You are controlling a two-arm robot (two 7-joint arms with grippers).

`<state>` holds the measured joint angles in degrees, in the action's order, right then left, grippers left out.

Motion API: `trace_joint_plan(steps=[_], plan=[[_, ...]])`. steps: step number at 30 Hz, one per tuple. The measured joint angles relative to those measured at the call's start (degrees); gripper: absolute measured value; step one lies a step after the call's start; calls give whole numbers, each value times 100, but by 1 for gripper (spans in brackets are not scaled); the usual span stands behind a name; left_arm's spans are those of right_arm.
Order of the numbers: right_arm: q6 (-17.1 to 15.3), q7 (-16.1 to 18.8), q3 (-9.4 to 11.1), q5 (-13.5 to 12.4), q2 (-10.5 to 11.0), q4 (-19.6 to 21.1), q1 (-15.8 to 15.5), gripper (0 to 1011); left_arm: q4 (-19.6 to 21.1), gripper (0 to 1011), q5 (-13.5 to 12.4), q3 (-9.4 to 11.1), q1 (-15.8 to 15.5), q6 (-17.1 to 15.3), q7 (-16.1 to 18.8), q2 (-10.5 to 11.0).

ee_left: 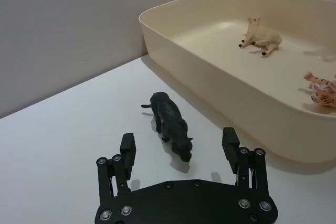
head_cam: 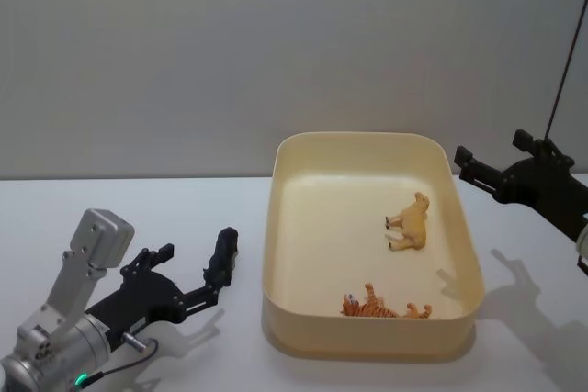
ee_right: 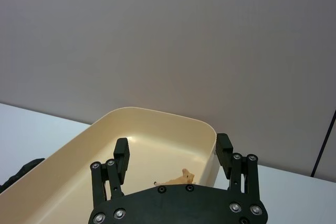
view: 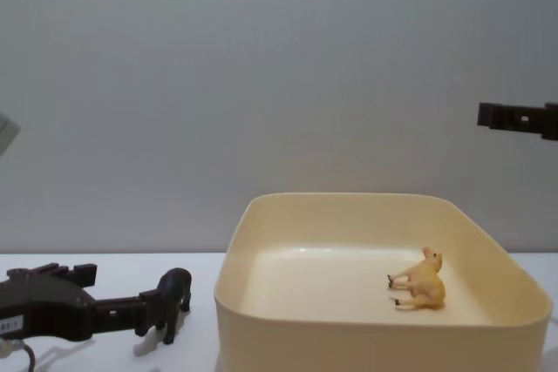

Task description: Pick up the toy alternately with two hands and place it into the central storage box.

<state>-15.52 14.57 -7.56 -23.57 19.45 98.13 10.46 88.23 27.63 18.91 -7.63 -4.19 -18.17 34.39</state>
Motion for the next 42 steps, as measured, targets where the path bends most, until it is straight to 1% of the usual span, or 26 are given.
trace_joint_plan(steps=[1,7,10,16,17,25,35,42], plan=[[0,0,0,0,0,0,0,1001,-122,1001,-8,-13,-64,6,-78,-22],[0,0,0,0,0,0,0,1001,-514,1001,-36,-47,-289,33,-375,-101],[0,0,0,0,0,0,0,1001,-634,1001,-48,-56,-368,43,-474,-131],[0,0,0,0,0,0,0,1001,-995,1001,-101,-62,-608,93,-824,-232],[0,0,0,0,0,0,0,1001,-995,1001,-101,-62,-608,93,-824,-232],[0,0,0,0,1,0,0,1001,-1362,1001,-190,-55,-878,141,-1328,-339],[0,0,0,0,0,0,0,1001,-1582,1001,-240,-26,-1040,78,-1671,-405],[0,0,0,1,0,-1,0,1001,-1658,1001,-248,-4,-1085,19,-1793,-428]])
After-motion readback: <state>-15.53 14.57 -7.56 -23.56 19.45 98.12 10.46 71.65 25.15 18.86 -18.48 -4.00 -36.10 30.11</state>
